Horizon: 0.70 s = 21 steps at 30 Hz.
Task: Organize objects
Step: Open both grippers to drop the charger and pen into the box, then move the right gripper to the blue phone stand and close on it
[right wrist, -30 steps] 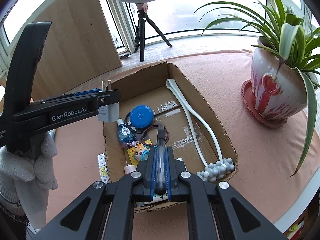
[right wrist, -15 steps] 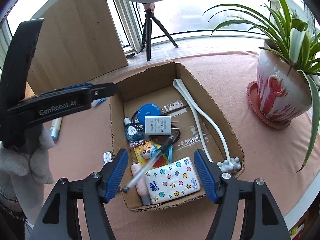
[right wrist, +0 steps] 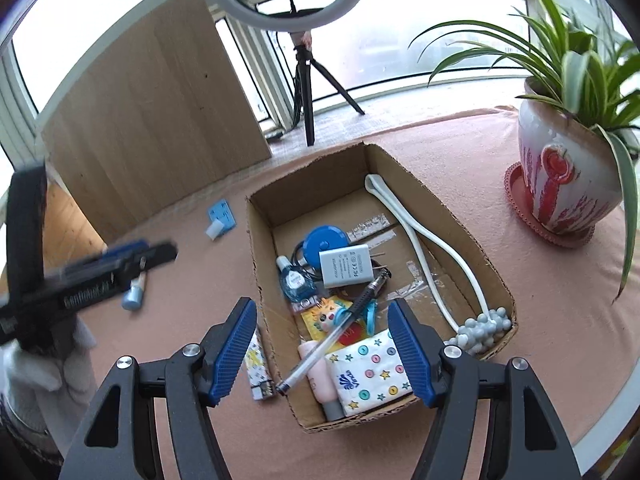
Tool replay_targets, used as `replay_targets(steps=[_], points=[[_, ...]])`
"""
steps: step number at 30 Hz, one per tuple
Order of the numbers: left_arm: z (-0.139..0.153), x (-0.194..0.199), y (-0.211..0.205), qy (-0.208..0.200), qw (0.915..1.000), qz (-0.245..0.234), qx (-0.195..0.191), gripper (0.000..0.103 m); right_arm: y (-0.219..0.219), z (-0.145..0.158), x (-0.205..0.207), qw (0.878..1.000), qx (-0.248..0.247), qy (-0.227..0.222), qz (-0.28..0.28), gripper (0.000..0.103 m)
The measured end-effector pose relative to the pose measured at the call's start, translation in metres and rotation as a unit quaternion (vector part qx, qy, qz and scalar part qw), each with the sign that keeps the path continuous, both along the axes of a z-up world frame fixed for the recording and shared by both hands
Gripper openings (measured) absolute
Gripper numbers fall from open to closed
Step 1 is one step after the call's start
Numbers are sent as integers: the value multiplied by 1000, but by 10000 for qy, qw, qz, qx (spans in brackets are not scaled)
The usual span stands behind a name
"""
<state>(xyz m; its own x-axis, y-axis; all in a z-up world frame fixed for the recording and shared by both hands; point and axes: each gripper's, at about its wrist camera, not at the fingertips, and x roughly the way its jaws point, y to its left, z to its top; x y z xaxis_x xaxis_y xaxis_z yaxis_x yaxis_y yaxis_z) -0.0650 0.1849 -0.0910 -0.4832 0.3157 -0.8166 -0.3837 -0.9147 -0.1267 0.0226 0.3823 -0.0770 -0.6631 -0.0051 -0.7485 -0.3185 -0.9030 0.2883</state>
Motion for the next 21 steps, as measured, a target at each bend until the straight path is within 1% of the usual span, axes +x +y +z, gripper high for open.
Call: replay_targets(steps=[1, 4, 8, 12, 14, 17, 21], points=[[-3, 3, -9, -15, 10000, 63, -29, 62, 1, 0, 2, 9999, -81, 68, -63, 64], [-12, 18, -39, -40, 9995, 268, -131, 62, -2, 0, -1, 9999, -120, -38, 15, 64], [-25, 38, -73, -183, 9983, 511, -206, 62, -12, 1, -2, 9998, 105, -111, 114, 64], [-35, 53, -95, -285, 9972, 660, -227, 62, -26, 0, -7, 9982, 337, -359, 341, 64], [-37, 58, -105, -331, 9963, 777, -134, 62, -34, -1, -11, 9972, 368, -434, 477, 64], [-35, 65, -114, -295, 9959, 853, -104, 62, -43, -1, -23, 9958, 242, -514, 716, 64], [-29, 74, -123, -204, 9951, 959, -128, 62, -57, 4, -53, 9924, 133, -549, 1095, 64]])
